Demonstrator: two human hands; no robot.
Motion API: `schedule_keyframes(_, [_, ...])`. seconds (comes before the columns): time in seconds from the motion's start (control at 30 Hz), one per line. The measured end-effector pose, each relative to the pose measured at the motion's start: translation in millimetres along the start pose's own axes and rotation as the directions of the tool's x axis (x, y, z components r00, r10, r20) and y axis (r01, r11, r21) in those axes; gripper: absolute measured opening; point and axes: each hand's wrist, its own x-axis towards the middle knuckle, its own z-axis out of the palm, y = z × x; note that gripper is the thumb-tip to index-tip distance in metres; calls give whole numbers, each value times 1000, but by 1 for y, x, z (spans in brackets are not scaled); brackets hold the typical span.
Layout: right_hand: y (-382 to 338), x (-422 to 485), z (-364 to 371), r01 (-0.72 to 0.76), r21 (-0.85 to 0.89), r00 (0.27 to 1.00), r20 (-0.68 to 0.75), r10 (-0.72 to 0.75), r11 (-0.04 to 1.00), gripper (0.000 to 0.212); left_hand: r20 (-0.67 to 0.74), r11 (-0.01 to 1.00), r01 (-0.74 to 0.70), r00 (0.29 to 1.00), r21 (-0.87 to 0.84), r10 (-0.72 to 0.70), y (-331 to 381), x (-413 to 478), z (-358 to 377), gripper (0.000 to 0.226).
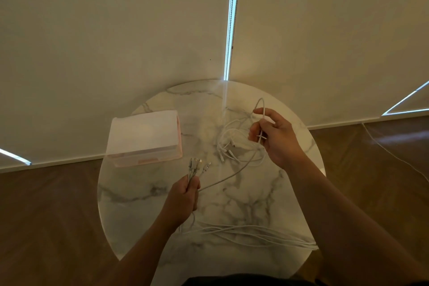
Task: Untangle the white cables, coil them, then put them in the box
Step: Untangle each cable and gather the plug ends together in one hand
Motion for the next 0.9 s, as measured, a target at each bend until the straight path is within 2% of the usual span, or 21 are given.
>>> schedule_keyframes(0.13, [3, -12, -4, 116, -16, 992, 42, -115, 993, 23, -4, 1000, 5, 1000, 5, -5, -2, 0, -2, 32])
schedule_keyframes(0.2, [-1, -15, -5, 103, 41, 994, 37, -105, 994, 21, -5, 1000, 10, 1000, -7, -10, -2, 0, -1, 32])
schedule_keyframes(0.27, [-5, -15, -6, 64, 69, 998, -32, -62, 996, 24, -6, 1000, 9, 1000, -13, -9, -1, 0, -1, 32])
schedule_keyframes(0.37, [-9, -14, -6, 45, -41, 995, -91, -48, 998, 31, -2, 1000, 0, 1000, -13, 0, 0, 0, 0, 32])
schedule_keyframes(0.47, [-19, -18, -2, 78, -129, 997, 20, -76, 989, 34, -2, 1000, 4, 1000, -21, -4, 1, -2, 2, 32])
schedule_keyframes(0.57, [-31, -20, 0, 162, -46, 977, 145, -153, 986, 33, 4, 999, 14, 1000, -47, -14, 1, -3, 2, 31])
schedule_keyframes(0.67, [-30, -20, -3, 201, 4, 974, 105, -200, 980, 30, 2, 999, 6, 1000, -51, -6, 1, -3, 2, 31])
schedule_keyframes(0.77, [-21, -27, -9, 180, 76, 981, 54, -185, 981, 28, 0, 998, 2, 1000, -62, -2, 2, -3, 1, 32])
schedule_keyframes(0.9, [-15, -33, -16, 181, 36, 983, 10, -182, 983, 42, 6, 997, 13, 1000, -79, -13, 2, -2, 1, 31])
